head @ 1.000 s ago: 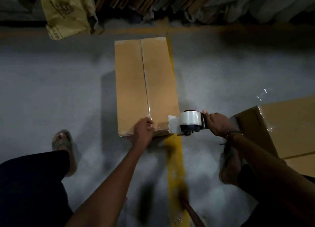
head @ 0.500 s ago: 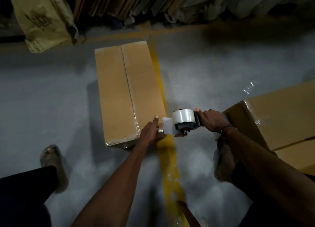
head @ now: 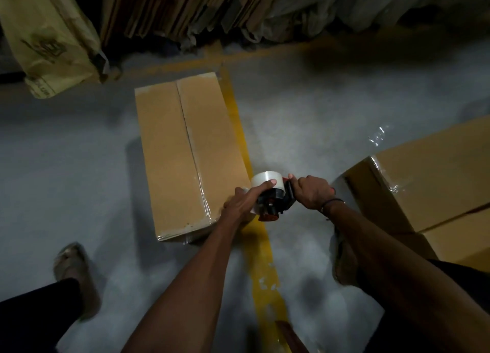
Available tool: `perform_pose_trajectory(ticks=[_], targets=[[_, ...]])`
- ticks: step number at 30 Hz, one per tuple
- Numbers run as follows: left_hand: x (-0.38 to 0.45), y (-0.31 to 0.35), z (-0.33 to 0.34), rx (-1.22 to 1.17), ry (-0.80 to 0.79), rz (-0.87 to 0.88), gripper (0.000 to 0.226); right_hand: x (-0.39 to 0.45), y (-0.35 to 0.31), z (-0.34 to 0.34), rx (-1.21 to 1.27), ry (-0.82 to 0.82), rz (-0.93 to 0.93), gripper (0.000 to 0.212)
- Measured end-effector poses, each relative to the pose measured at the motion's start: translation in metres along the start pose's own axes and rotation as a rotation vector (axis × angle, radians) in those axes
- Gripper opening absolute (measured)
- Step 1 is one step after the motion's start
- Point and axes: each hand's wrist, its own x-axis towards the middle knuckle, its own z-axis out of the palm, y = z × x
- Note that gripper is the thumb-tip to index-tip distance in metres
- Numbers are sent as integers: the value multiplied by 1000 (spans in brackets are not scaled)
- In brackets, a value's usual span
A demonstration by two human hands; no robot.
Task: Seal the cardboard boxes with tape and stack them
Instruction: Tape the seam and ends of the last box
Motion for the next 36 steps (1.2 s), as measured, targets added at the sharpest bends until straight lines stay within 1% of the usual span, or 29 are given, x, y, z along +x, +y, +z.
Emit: perform_pose_trajectory(ticks=[3,5,8,10,11,12,14,15,16,17,20,24,28,31,34,36], targets=[[-17,6,0,64,18,19,125,-2,0,4,-26,32,26,67],[-35,12,0,120,28,28,130,-2,4,11,-8,27,72,67],[-48,20,-12,202,34,50,144,-6,12,26,24,55,148,69],[-34,12,-23,279,43,49,139,-11,18,39,16,53,240,68],[-27,7,-30,326,48,58,129,-13,18,44,35,56,310,67],[-19,1,-35,385,52,72,113,-15,14,51,65,73,372,66],[-21,-5,-43,528,85,166,76,-17,3,69,178,112,463,62],[-27,-6,-45,598,117,236,60,-18,-3,80,239,98,495,58],[-32,-9,-45,658,154,294,50,-18,-8,94,287,66,519,53],[-34,-12,-44,698,189,338,46,-17,-12,108,329,35,548,46],[-39,-18,-42,708,259,390,45,-19,-23,143,373,-24,624,34],[-39,-23,-40,688,325,472,41,-17,-32,172,423,-107,682,32],[-34,-31,-38,583,386,561,37,-10,-33,207,514,-62,645,21],[-26,-36,-37,575,412,647,32,-7,-36,229,634,-4,663,17],[-22,-39,-38,562,419,675,30,-10,-35,248,765,11,662,10],[-21,-39,-39,562,419,678,30,-13,-33,252,826,-4,681,10]])
